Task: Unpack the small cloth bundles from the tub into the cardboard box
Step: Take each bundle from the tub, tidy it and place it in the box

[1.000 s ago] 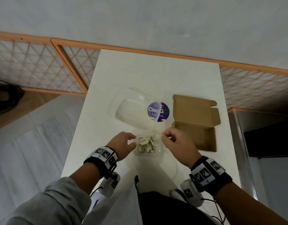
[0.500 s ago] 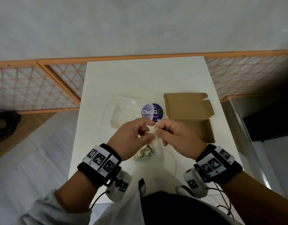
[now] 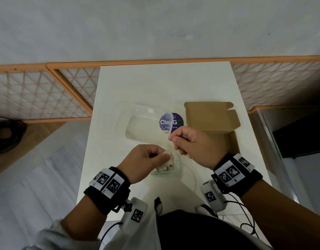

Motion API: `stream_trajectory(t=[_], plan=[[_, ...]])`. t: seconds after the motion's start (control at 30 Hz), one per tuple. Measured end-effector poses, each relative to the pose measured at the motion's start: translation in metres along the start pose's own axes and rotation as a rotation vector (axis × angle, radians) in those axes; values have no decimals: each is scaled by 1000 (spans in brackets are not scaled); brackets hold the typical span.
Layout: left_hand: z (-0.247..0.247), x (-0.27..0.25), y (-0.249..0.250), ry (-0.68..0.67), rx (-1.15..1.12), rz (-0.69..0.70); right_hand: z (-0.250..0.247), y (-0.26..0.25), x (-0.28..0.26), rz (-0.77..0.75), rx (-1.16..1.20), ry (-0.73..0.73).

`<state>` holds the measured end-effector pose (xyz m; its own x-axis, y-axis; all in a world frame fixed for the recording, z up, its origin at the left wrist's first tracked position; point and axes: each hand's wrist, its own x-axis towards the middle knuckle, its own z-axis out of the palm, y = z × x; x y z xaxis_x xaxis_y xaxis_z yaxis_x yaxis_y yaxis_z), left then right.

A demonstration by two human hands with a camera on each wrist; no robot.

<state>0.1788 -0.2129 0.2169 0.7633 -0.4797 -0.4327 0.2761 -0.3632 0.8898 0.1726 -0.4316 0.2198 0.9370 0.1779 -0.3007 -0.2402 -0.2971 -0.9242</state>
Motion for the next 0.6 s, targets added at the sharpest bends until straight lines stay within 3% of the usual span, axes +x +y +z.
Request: stream_trajectory(t=[0.2, 0.43, 0.6], plan=[[-16, -19, -19, 144, -112, 4, 19, 39, 21, 59, -244, -7], [-30, -44, -29, 235, -317, 11, 38, 63, 28, 124, -339, -20], [-29, -56, -21, 194, -465, 63, 41, 66, 30, 113, -418, -25]])
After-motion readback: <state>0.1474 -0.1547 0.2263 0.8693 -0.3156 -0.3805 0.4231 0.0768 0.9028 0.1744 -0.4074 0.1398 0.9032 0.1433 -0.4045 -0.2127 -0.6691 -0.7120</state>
